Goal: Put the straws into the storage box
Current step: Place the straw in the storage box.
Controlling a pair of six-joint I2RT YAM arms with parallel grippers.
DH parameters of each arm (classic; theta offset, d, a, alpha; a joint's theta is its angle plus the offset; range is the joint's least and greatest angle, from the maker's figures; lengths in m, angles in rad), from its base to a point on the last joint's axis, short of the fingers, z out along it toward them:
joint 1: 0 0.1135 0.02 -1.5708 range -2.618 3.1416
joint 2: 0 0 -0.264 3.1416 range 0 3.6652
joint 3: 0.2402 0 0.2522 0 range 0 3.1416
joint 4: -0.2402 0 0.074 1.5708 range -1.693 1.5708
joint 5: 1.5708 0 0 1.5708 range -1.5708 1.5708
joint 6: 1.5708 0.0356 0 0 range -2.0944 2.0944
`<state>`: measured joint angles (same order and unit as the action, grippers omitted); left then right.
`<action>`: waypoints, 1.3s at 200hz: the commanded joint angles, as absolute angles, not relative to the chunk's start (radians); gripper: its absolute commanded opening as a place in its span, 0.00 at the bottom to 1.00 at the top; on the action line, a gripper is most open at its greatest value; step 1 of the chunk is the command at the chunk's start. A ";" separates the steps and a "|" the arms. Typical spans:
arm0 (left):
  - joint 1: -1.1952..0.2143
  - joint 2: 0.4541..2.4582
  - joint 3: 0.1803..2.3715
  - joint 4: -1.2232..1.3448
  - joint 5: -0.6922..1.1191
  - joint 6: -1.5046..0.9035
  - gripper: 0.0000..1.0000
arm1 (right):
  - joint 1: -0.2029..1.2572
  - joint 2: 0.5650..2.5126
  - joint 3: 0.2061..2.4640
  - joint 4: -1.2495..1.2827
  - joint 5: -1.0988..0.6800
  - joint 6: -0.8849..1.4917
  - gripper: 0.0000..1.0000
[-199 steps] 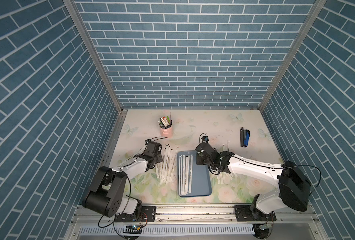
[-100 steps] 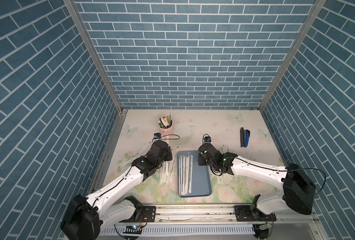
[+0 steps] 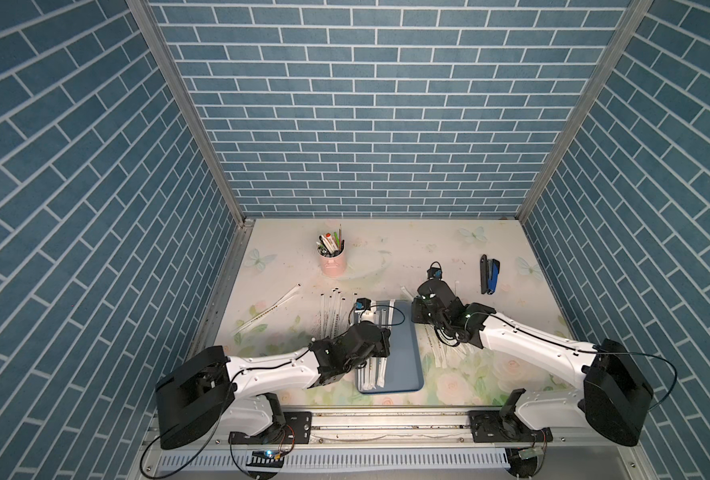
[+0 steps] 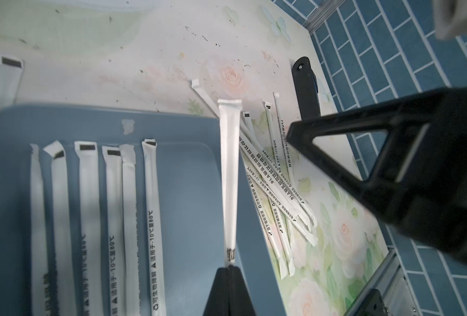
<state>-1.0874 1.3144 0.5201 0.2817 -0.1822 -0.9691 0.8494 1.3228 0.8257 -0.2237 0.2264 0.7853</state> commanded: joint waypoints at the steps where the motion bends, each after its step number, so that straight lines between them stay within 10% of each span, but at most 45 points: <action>1: -1.103 1.362 0.478 0.447 -0.189 -1.066 0.00 | 0.847 1.298 0.825 -0.236 0.236 0.772 0.22; 260: -1.089 1.577 0.549 0.311 -0.224 -1.213 0.00 | 0.847 1.322 0.815 -0.212 0.211 0.770 0.21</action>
